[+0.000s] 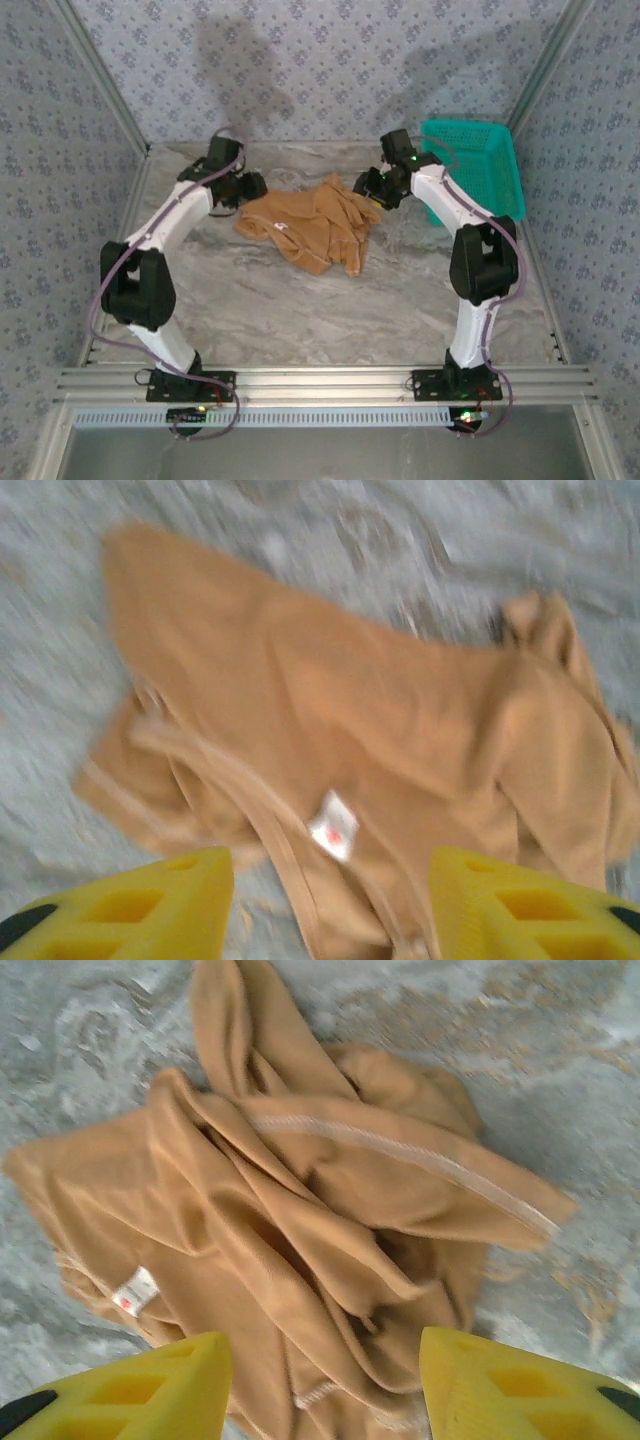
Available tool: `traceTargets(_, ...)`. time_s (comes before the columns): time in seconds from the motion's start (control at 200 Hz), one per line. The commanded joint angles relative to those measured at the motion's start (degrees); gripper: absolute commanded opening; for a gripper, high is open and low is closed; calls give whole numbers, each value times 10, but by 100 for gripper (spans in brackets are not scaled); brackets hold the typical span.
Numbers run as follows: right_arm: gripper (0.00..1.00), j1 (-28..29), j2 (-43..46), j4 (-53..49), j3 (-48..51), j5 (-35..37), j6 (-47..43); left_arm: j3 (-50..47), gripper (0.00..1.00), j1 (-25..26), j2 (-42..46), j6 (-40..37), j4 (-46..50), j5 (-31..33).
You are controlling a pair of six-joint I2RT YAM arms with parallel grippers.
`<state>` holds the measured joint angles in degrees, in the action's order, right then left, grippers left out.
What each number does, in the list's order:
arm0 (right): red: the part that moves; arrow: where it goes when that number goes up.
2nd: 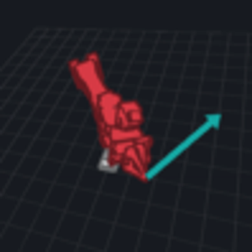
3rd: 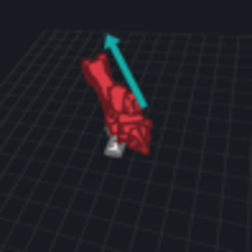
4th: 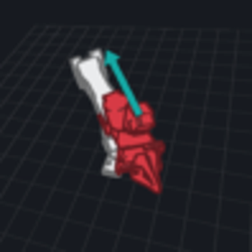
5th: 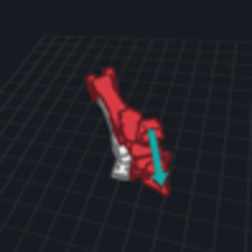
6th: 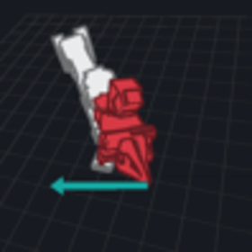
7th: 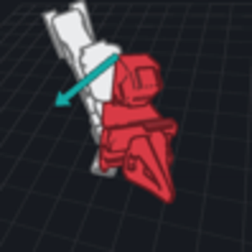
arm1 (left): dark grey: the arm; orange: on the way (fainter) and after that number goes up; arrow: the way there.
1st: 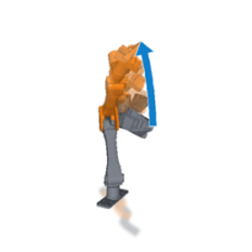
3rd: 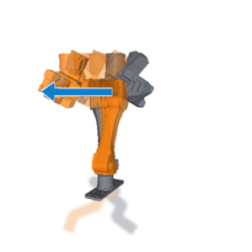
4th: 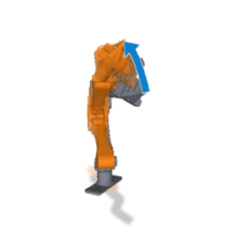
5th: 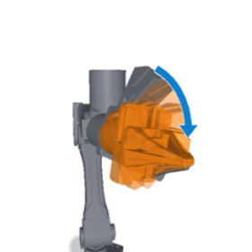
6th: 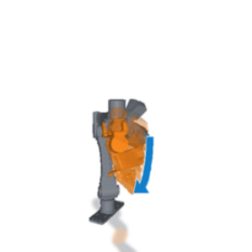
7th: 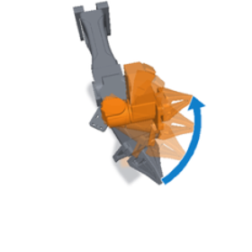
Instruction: Fold the inside-out t-shirt
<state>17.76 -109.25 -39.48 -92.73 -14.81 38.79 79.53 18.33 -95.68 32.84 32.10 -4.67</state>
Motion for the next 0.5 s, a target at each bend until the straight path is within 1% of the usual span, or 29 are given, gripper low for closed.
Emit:
traceTargets(0.0, 55, -6, 20, 35, 54, 21, -23, -83, 57, 46, 50, 21, -23, -9)
traceTargets(0.135, 55, -11, -7, 48, 70, 17, -23, -184, 59, 82, 70, 54, -96, -50)
traceTargets(0.25, 55, -19, -31, 48, 78, 19, -23, -229, 60, 103, 49, 78, -133, -62)
traceTargets(0.325, 55, -19, -37, 73, 92, 12, -23, -236, 60, 109, 18, 92, -153, -80)
traceTargets(0.39, 55, -17, -37, 73, 104, 4, -23, -232, 60, 114, -11, 100, -165, -95)
traceTargets(0.495, 54, 2, -3, 81, 154, 6, -22, -219, 60, 120, -42, 104, -176, -95)
